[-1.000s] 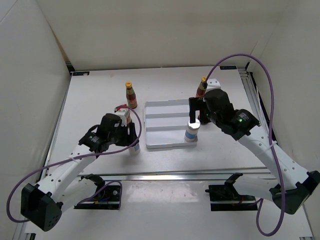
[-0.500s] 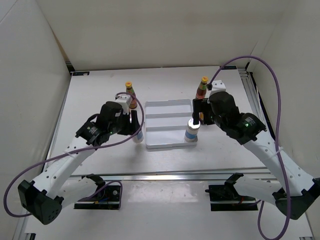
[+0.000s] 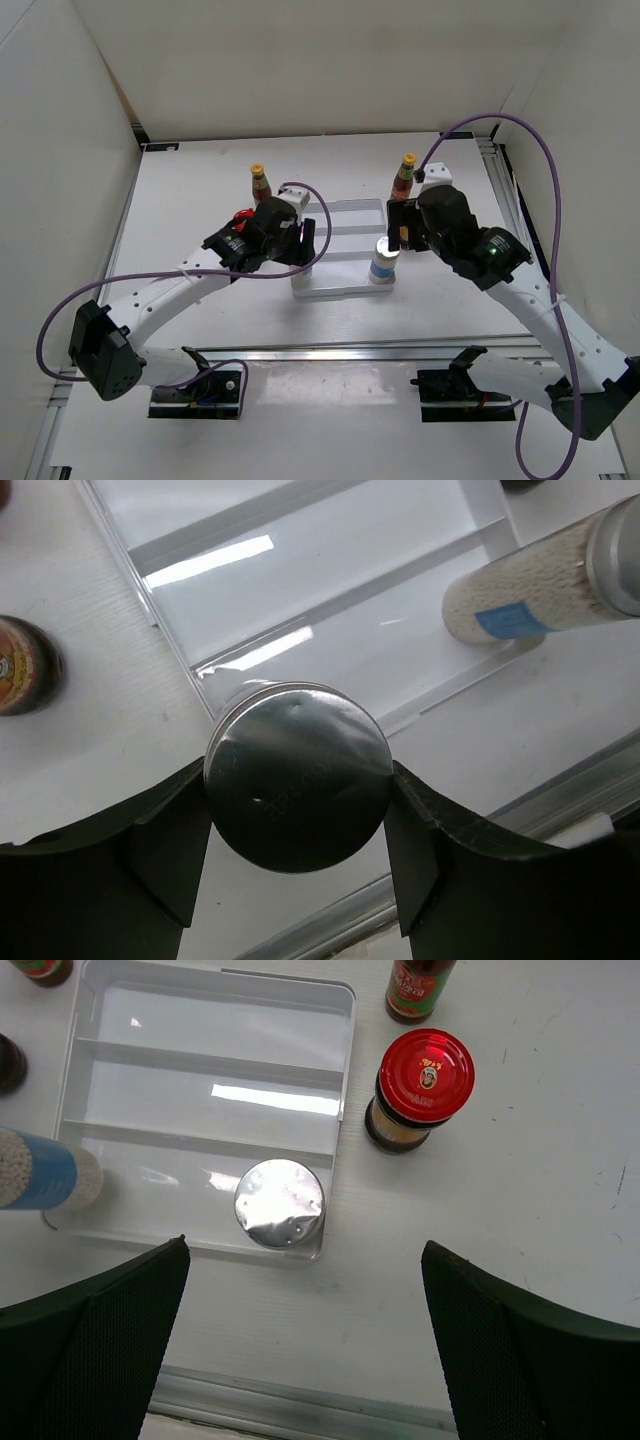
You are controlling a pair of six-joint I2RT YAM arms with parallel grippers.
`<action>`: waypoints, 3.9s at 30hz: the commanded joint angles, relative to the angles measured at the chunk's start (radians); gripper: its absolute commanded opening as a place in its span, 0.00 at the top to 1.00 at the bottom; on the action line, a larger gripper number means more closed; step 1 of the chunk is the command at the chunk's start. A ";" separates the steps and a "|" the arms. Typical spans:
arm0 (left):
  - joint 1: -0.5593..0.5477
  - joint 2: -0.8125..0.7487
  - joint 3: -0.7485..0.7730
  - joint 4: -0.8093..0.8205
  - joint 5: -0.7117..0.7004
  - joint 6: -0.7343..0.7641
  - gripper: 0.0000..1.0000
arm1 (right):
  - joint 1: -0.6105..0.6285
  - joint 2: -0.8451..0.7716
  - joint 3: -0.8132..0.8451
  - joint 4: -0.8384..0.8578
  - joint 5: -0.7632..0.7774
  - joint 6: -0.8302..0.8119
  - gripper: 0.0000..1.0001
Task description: Organize the condiment bottles
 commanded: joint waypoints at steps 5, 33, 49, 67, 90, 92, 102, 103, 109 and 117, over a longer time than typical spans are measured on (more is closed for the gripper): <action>-0.011 -0.002 -0.053 0.175 -0.047 -0.021 0.89 | 0.005 -0.043 0.009 -0.021 0.051 -0.019 0.00; -0.040 -0.021 0.043 0.113 -0.110 -0.032 0.00 | -0.077 0.024 0.018 -0.084 0.230 0.109 0.00; 0.046 -0.592 -0.272 -0.016 -0.550 0.190 0.00 | -0.449 0.423 0.305 -0.108 -0.296 0.005 0.00; 0.046 -0.600 -0.392 0.049 -0.636 0.213 0.00 | -0.431 0.623 0.264 -0.044 -0.314 0.014 0.00; 0.046 -0.623 -0.401 0.049 -0.677 0.213 0.00 | -0.322 0.589 0.345 -0.088 -0.064 0.023 0.89; 0.046 -0.623 -0.401 0.049 -0.677 0.213 0.00 | -0.313 0.574 0.380 -0.097 -0.035 0.023 0.93; 0.046 -0.632 -0.401 0.049 -0.677 0.213 0.00 | -0.304 0.565 0.382 -0.095 -0.044 -0.011 0.18; 0.046 -0.632 -0.401 0.049 -0.677 0.213 0.00 | -0.304 0.555 0.382 -0.094 -0.044 -0.022 0.07; 0.046 -0.641 -0.401 0.049 -0.668 0.213 0.00 | -0.304 0.626 0.380 -0.064 -0.070 -0.042 0.01; 0.046 -0.641 -0.401 0.049 -0.668 0.213 0.00 | -0.360 0.739 0.380 -0.041 -0.153 -0.017 0.01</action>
